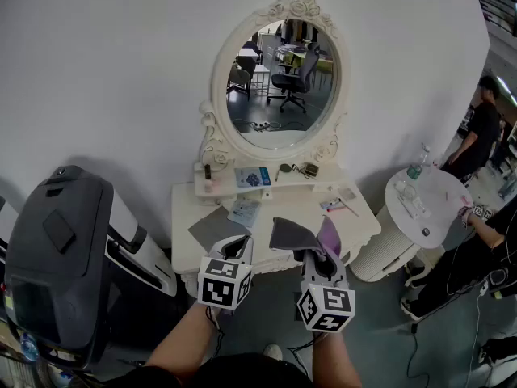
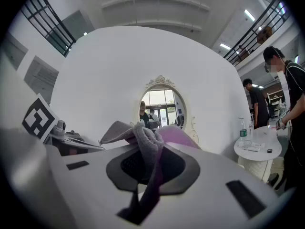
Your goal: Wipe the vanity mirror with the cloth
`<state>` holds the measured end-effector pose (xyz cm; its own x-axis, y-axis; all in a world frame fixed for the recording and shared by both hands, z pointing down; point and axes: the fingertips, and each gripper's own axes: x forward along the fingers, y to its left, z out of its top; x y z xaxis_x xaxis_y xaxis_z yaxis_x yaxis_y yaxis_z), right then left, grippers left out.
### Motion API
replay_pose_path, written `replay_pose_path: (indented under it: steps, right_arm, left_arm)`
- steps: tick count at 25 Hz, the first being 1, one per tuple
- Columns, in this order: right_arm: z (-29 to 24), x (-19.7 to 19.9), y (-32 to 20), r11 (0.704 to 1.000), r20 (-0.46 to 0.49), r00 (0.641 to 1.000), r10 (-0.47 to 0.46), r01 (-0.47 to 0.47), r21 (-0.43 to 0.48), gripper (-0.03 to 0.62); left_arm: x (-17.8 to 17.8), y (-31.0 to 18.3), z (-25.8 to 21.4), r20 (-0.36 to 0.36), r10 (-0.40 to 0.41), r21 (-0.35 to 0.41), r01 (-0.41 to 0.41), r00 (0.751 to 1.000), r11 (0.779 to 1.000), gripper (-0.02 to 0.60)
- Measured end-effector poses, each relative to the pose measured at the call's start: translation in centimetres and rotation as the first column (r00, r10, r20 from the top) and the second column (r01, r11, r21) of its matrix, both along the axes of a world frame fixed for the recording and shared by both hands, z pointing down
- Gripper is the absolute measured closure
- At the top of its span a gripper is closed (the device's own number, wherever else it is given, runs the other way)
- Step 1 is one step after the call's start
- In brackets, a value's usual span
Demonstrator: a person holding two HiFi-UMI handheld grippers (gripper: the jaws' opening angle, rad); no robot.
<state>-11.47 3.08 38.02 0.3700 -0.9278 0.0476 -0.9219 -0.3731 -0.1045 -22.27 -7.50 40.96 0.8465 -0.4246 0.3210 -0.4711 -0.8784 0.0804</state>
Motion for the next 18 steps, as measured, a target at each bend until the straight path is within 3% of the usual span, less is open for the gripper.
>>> replay_pose_path:
  steps: [9,18]
  right_arm:
    - [0.0,4.7,-1.5,1.000,0.009,1.000,-0.021,0.021,-0.007,0.546]
    - [-1.0,9.7,-1.0,0.997,0.025,0.998,-0.063,0.062,0.044,0.546]
  left_arm:
    - [3.9,-1.2,0.0,0.027,-0.020,-0.027,0.020,0.999,0.999,0.580]
    - [9.1,-0.8,-0.2,0.039,-0.045,-0.016,0.046,0.998,0.999,0.580]
